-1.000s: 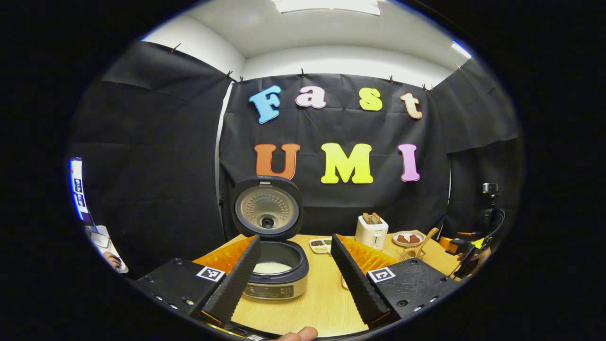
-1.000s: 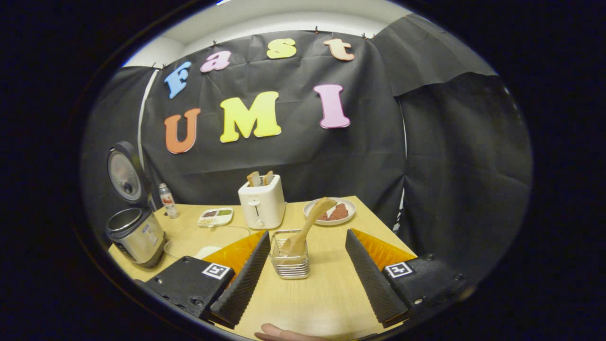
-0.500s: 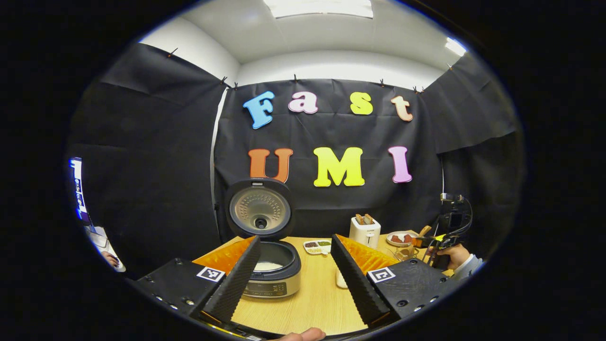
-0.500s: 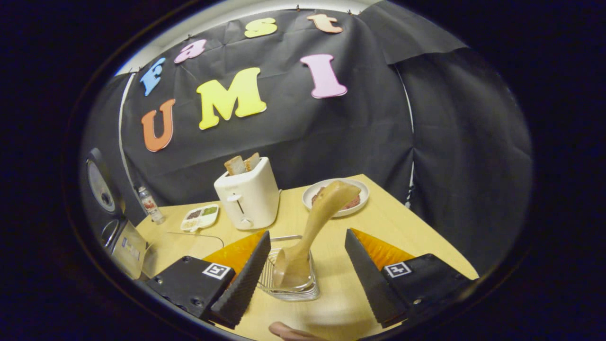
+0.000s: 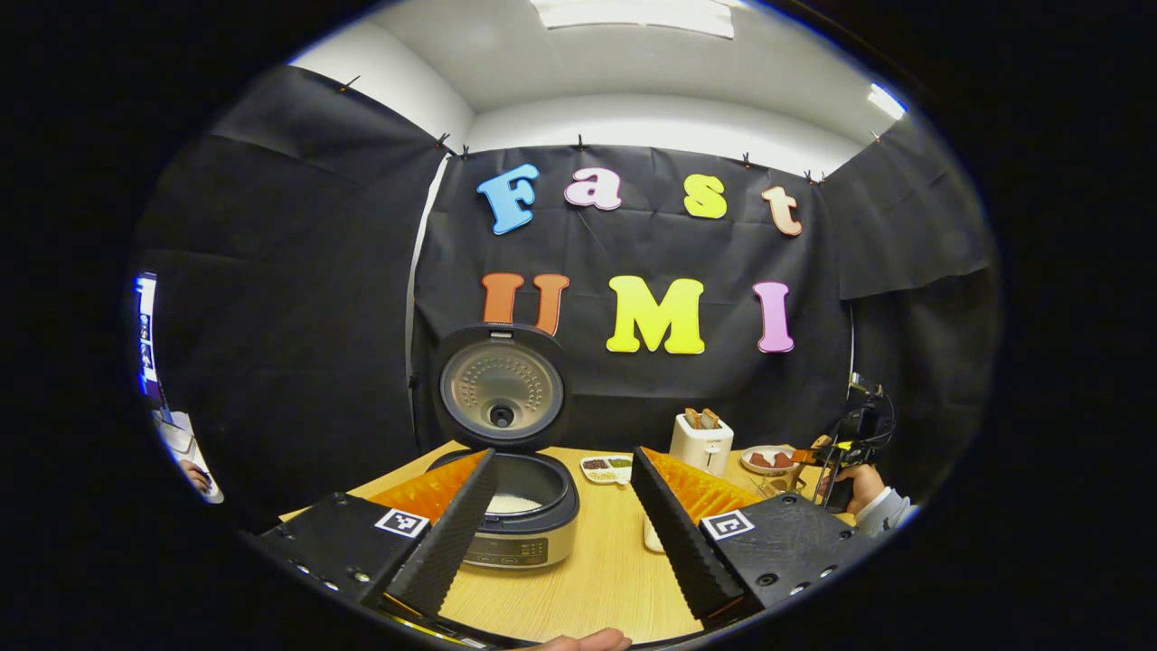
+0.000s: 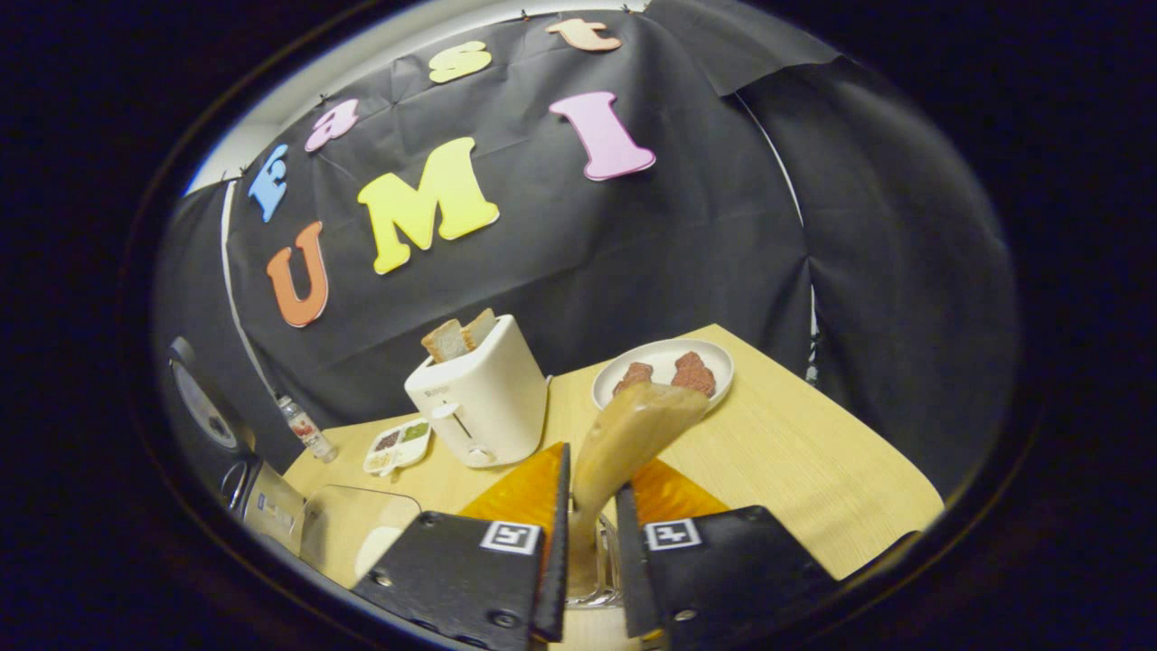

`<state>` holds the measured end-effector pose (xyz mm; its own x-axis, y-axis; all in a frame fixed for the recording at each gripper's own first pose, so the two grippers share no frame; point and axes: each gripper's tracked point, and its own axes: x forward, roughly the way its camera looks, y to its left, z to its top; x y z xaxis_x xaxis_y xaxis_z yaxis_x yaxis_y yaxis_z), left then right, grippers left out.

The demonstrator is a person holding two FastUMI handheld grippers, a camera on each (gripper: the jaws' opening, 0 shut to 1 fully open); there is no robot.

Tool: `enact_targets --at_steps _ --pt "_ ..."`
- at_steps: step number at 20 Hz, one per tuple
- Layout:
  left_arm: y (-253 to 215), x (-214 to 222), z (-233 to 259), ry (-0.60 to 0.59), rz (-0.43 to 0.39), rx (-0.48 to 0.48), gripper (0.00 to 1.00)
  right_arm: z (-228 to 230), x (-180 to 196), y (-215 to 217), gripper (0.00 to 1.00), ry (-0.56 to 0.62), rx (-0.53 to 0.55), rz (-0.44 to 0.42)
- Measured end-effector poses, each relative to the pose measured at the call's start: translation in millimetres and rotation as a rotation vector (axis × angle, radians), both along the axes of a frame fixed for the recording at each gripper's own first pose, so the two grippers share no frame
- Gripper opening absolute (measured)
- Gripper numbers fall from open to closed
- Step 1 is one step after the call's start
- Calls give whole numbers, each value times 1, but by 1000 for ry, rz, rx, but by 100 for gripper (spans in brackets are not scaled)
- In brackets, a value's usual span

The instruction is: Close the left gripper, press the button to open the rice cooker; take a wooden spoon from the chopstick holder with the right hand, scoop a spoonful of rice and pour it into the rice cooker, then put the wooden spoon back into the chopstick holder.

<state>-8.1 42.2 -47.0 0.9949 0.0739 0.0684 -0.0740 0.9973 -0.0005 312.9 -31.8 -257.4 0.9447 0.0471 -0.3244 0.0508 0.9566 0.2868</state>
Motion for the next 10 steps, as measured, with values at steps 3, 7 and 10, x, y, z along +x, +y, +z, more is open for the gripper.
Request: enact_targets --at_steps 3,7,10 --pt "-1 -1 -6 12 -5 2 94 8 -8 8 20 -13 -8 15" --pt "2 -2 -13 43 -19 4 94 47 -19 17 15 -85 -78 19" --pt "9 -4 -15 54 -14 6 94 83 -33 21 14 -151 -150 4"
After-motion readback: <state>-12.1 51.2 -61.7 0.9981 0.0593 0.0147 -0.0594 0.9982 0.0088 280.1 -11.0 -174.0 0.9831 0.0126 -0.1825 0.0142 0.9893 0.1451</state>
